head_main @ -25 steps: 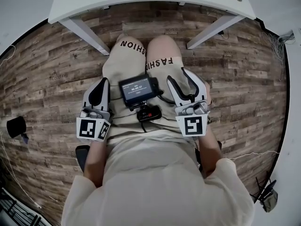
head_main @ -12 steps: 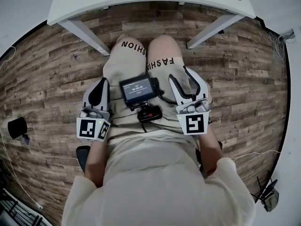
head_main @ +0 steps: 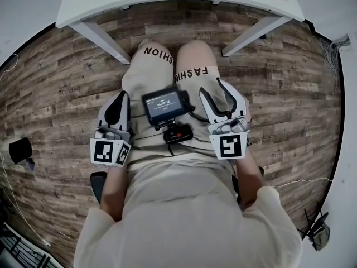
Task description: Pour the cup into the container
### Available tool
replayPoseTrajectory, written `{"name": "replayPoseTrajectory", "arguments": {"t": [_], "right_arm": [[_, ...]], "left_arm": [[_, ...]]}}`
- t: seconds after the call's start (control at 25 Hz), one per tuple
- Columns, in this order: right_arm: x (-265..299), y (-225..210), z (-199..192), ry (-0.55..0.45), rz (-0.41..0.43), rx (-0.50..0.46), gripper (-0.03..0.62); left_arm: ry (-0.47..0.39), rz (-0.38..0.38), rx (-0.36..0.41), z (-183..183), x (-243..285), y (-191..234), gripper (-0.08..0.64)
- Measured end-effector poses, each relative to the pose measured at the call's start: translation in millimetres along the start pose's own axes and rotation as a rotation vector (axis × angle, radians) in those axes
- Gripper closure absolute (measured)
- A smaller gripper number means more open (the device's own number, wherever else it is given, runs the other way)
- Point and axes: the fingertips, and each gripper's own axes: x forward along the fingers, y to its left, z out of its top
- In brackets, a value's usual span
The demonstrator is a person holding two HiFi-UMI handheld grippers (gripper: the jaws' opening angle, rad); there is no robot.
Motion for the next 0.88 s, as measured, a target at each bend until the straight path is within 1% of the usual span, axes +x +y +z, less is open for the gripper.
{"name": "replayPoseTrajectory", "arguments": {"t": [0.48, 0.88], "right_arm": [[0.2, -0.8, -0.9, 0.002, -0.003, 0.015, 0.393], [0.6, 2.8, -1.0, 0.007, 0.006, 0.008, 0.393]], "left_arm": [[0.004, -0.003, -0.001, -0.8, 0.5, -1.1, 0.549], [0.007, -0.002, 0.001, -1.0, 0.6, -1.2, 0.549]]}}
